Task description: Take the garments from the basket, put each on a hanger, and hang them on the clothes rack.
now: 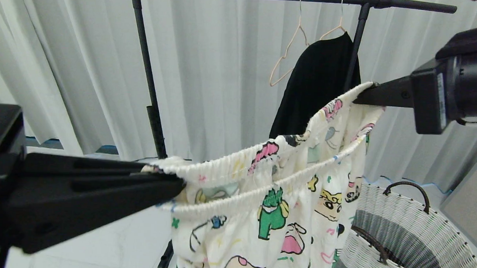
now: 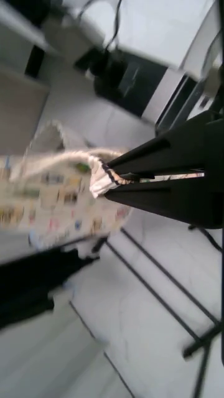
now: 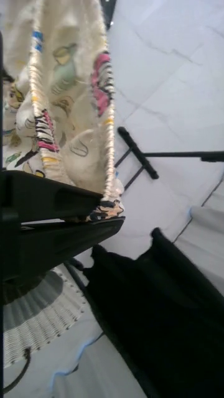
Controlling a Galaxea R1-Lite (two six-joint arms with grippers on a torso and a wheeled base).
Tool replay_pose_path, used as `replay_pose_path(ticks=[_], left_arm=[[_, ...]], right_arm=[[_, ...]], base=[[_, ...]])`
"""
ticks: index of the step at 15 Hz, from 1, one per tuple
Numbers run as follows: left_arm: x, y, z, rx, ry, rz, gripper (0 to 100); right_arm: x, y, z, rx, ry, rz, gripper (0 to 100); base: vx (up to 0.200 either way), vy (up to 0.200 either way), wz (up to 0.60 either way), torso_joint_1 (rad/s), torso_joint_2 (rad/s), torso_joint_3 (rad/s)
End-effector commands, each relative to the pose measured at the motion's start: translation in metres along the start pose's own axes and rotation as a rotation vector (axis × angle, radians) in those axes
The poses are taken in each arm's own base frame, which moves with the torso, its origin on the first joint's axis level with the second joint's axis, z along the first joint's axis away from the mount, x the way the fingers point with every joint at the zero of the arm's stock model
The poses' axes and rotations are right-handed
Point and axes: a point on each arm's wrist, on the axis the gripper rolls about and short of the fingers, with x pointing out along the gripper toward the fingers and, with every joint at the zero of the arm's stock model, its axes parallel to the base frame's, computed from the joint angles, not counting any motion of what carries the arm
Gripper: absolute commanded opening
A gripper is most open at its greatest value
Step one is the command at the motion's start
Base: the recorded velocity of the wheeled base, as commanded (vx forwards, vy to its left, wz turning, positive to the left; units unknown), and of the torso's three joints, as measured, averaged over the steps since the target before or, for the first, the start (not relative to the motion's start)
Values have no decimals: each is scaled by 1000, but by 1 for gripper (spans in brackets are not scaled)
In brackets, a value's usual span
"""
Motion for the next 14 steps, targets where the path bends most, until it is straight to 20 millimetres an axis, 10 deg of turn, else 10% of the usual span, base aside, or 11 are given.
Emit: replay_pose_path(ticks=[1,7,8,14], left_arm=[[27,25,13,13,31,165,0],[52,48,42,-7,-20,273,0],[53,48,41,-6,-15,274,0],[66,57,33,-1,45,385,0]], right_arm=[[-27,-5,-4,0,1,3,0],[-43,-8,-20,-10,70,2,0],[-45,-9,-20,-6,67,2,100],[-71,-21,-39,79,61,-63,100]], base=[[0,0,0,0,0,0],[0,0,0,0,0,0],[0,0,0,0,0,0],[0,0,0,0,0,0]])
